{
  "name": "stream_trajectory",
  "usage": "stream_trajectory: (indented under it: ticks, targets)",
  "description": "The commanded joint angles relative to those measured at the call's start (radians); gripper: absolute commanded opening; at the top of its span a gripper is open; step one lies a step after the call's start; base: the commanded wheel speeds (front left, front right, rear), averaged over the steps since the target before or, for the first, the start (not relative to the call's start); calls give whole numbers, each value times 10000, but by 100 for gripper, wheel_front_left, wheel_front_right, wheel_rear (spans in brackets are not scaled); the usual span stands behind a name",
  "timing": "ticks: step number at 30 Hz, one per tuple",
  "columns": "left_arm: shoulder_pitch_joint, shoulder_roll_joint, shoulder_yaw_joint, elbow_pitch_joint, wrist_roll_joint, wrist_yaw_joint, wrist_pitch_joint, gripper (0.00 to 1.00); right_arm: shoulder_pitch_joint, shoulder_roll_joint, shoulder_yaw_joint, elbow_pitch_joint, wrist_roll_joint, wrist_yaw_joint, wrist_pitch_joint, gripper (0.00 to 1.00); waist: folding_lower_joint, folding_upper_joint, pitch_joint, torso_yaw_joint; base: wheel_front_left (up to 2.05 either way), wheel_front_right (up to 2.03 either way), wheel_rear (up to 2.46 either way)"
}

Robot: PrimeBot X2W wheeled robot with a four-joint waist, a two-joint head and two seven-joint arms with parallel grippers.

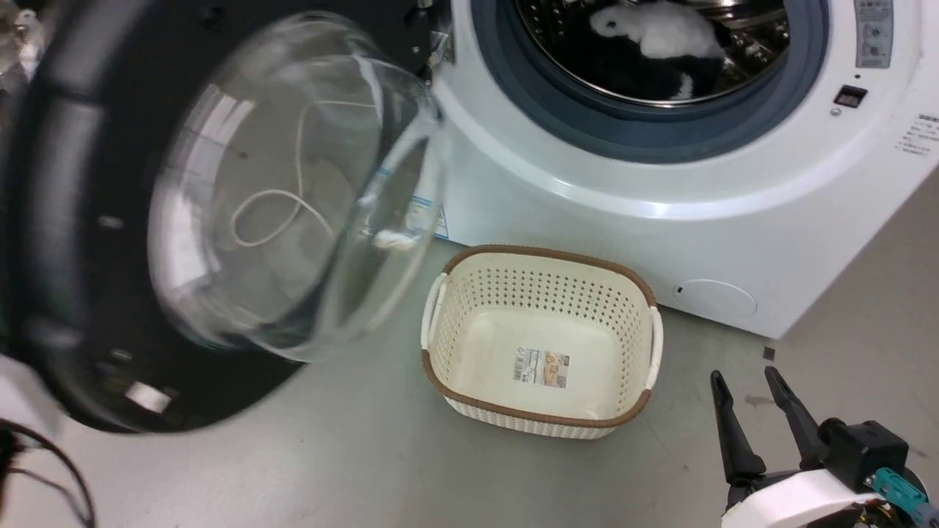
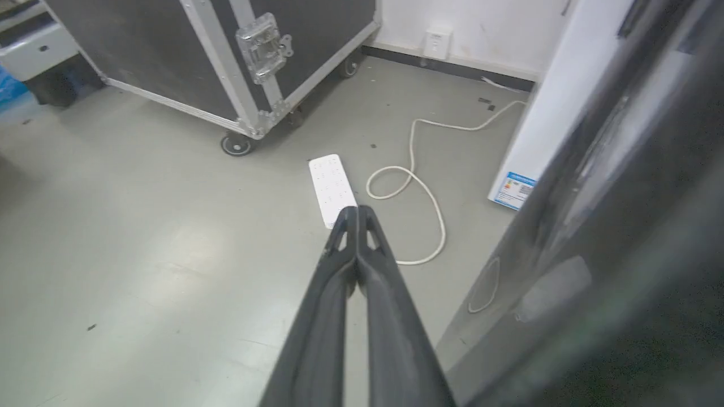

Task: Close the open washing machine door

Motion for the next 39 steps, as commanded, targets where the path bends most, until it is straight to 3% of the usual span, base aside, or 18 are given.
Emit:
stream_trajectory:
  ticks: [1,5,10,15,19,30,33,39]
  targets:
    - [49,-103,-307,-154,-244,-157,119,0,-19,-2,-37,38,92,6,-82,100,1,1,-58,76,0,0,0]
    - [352,226,-1483,-1337,-1763,-202,855,0,-108,-2,-157,148,275,6,-233,100,1,1,-170,172,0,0,0]
    - [572,318,-2993,-2951,-2904,-257,1528,0,-202,-2,-402,302,442,6,-431,100,1,1,-336,126,0,0,0]
    - [520,-41,-4500,-4134,-3485,-312,1853,0,-167,-2,-642,472,641,6,-597,100,1,1,-480,-227,0,0,0]
    - [342,-522,-5367,-4316,-3621,-355,1833,0,-134,-2,-765,585,827,7,-708,100,1,1,-465,-719,0,0,0]
    - [-1638,-2226,-6832,-2578,-3650,-475,988,0,-204,-2,-1111,581,1305,7,-952,100,1,1,65,-2391,0,0,0]
    - [-3043,-2908,-7218,-1267,-3437,-527,492,0,-378,-2,-1033,520,1579,8,-1057,100,1,1,458,-3168,0,0,0]
    - [-4745,-3495,-7153,590,-2976,-453,-339,0,-637,-3,-873,430,1857,8,-1108,100,1,1,888,-3971,0,0,0]
